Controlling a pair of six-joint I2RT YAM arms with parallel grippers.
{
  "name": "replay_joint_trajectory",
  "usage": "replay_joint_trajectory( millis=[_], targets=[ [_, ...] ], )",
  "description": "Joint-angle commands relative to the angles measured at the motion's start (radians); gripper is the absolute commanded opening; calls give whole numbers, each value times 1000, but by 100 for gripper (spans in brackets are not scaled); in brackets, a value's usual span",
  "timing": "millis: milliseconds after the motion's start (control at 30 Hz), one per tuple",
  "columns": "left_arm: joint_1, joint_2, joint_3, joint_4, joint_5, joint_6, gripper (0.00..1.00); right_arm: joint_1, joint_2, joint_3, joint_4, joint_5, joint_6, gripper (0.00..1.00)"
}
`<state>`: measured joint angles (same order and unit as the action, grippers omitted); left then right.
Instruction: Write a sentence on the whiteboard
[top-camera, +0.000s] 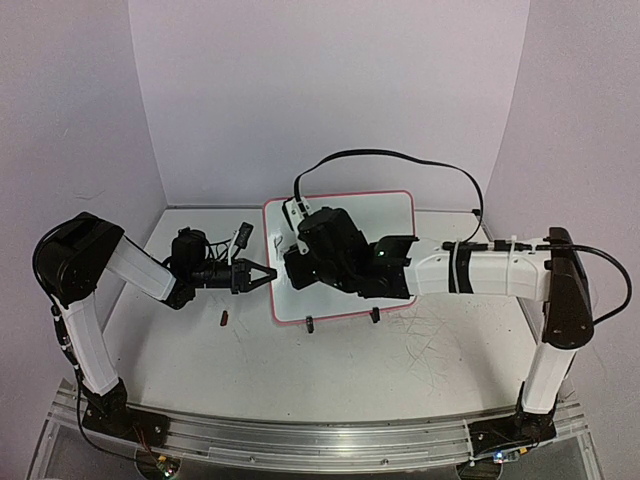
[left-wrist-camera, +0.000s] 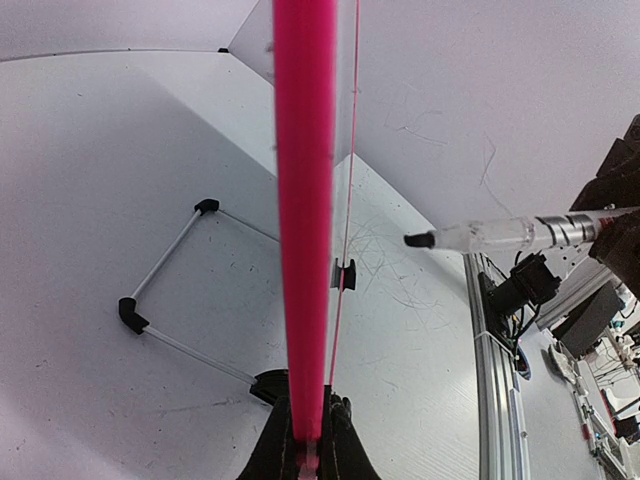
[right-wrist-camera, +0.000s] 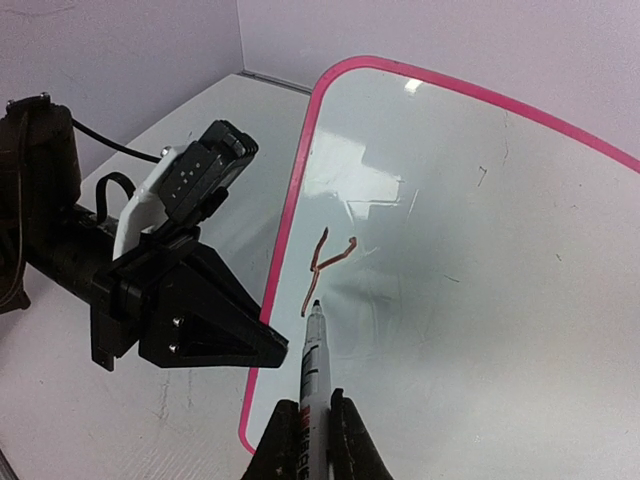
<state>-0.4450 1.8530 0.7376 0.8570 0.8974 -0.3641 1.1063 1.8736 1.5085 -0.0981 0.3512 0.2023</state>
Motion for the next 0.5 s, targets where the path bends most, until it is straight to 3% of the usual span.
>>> replay_joint_trajectory(
  millis=[0,467],
  targets=[
    [-5,-25,-10,24,-30,29,0,-12,-10,25,38,27,-18,0],
    [-4,-20,-5,22,-29,31,0,-26,37,62,41,31,-34,0]
  ],
)
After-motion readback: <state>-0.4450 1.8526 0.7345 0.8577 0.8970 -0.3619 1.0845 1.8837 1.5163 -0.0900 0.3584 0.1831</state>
